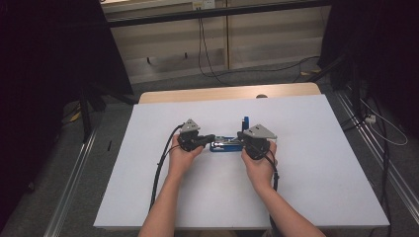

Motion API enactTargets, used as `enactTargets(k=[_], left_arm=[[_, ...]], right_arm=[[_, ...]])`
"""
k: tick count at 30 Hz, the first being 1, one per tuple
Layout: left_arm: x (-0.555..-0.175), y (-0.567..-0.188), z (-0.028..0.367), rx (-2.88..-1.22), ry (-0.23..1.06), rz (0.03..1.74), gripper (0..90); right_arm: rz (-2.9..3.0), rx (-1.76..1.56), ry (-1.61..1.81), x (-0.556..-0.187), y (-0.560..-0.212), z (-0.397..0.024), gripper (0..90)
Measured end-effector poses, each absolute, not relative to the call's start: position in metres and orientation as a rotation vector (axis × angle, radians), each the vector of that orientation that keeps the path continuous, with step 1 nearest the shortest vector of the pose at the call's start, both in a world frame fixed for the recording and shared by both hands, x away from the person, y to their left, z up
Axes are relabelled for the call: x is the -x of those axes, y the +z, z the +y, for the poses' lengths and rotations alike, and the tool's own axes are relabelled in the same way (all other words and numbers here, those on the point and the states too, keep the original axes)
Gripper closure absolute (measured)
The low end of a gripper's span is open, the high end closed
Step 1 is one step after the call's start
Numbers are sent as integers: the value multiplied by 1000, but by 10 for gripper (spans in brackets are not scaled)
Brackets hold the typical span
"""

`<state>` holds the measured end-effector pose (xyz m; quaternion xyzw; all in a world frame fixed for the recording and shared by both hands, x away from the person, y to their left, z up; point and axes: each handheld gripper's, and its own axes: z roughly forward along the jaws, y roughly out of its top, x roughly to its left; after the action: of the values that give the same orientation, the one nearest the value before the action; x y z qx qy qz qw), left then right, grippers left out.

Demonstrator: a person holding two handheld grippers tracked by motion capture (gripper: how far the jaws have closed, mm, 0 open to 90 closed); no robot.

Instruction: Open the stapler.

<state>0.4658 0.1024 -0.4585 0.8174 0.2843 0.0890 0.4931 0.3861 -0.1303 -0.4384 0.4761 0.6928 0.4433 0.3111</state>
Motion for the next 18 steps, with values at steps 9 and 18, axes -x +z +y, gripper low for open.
enactTargets(k=[9,18], left_arm=[[-466,-458,102,-1986,223,687,900],[-465,-457,102,-1996,221,684,900]], right_arm=[[1818,-1240,1146,-387,-424,-137,900],[1740,-1326,1062,-393,-424,-189,900]])
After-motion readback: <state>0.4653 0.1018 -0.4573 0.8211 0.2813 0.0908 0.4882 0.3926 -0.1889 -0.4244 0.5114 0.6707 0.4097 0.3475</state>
